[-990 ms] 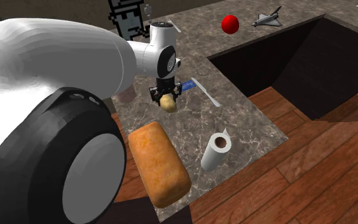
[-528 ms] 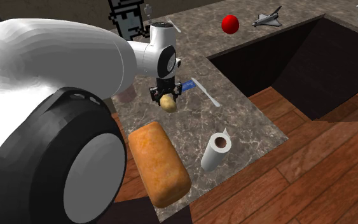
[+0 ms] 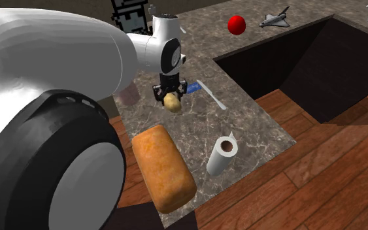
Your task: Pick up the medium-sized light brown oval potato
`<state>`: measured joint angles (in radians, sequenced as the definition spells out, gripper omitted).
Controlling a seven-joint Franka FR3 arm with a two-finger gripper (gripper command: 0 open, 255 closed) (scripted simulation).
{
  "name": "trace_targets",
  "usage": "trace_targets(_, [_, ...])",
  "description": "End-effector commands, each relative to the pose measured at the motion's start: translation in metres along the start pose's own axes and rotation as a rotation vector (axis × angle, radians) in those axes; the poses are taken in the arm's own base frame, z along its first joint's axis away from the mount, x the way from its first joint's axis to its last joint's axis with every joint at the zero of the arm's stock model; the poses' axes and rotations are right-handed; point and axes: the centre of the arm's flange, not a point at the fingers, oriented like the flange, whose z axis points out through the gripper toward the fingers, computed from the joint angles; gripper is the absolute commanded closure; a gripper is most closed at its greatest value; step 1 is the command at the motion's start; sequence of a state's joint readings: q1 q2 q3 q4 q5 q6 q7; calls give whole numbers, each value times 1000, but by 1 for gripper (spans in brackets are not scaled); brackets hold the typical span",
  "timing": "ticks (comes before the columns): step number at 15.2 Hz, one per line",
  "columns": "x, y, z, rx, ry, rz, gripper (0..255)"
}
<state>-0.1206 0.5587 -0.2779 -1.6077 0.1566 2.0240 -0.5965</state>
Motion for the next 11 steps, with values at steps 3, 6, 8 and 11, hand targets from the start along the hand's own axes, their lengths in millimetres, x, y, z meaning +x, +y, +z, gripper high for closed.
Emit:
trace_targets(3, [-2, -1, -20, 0, 0, 0, 255])
trace_targets(6, [-4, -2, -36, 0, 0, 0, 255])
trace_targets(8, [-5, -3, -46, 0, 0, 0, 255])
trace_targets(11, [-6, -3, -52, 0, 0, 0, 255])
